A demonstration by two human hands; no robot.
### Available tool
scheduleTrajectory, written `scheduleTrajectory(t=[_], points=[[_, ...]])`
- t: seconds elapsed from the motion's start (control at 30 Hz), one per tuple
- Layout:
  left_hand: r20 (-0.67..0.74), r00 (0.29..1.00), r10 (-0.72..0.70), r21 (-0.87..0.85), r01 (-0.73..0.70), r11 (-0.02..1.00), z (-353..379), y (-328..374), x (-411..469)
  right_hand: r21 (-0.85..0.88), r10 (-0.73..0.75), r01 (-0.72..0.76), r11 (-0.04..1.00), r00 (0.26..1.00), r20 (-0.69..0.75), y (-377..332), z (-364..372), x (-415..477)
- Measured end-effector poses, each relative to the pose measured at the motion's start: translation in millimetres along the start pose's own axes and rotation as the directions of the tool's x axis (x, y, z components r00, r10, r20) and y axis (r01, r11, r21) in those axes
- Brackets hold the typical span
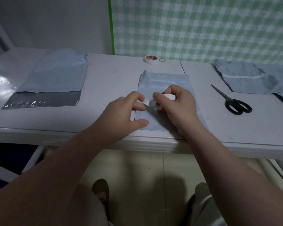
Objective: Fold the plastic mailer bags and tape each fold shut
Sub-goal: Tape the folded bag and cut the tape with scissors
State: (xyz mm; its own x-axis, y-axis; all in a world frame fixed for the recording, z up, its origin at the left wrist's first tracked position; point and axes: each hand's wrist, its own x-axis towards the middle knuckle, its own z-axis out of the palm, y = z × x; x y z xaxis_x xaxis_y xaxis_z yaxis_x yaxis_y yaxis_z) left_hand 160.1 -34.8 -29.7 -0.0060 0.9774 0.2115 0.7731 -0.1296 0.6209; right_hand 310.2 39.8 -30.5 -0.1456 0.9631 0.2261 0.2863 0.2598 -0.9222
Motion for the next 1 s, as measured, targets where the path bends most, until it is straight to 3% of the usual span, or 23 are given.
scheduleTrajectory(t=[0.17,0.4,0.77,1.0], points=[[0.025,1.0,0.012,0.205,-0.017,0.979,-5.6,-6.7,0.5,-0.015,-0.023,0.023,1.0,0.999,-0.024,0.9,0.2,0.7],[0.053,0.998,-0.017,0.168,0.008,0.986,-11.1,-8.3,2.0,-0.116,-0.073,0.072,0.991,0.997,-0.007,2.5,0.3,-0.2],[0.08,0.991,-0.104,0.146,0.091,0.985,-15.2,-5.4,9.3,-0.104,-0.078,0.079,0.991,0.997,0.016,-0.5,2.4,-3.3],[0.123,0.982,-0.142,0.225,0.112,0.968,-17.1,-0.3,12.9,-0.162,-0.085,0.089,0.983,0.996,0.035,-0.9,3.6,-3.7]])
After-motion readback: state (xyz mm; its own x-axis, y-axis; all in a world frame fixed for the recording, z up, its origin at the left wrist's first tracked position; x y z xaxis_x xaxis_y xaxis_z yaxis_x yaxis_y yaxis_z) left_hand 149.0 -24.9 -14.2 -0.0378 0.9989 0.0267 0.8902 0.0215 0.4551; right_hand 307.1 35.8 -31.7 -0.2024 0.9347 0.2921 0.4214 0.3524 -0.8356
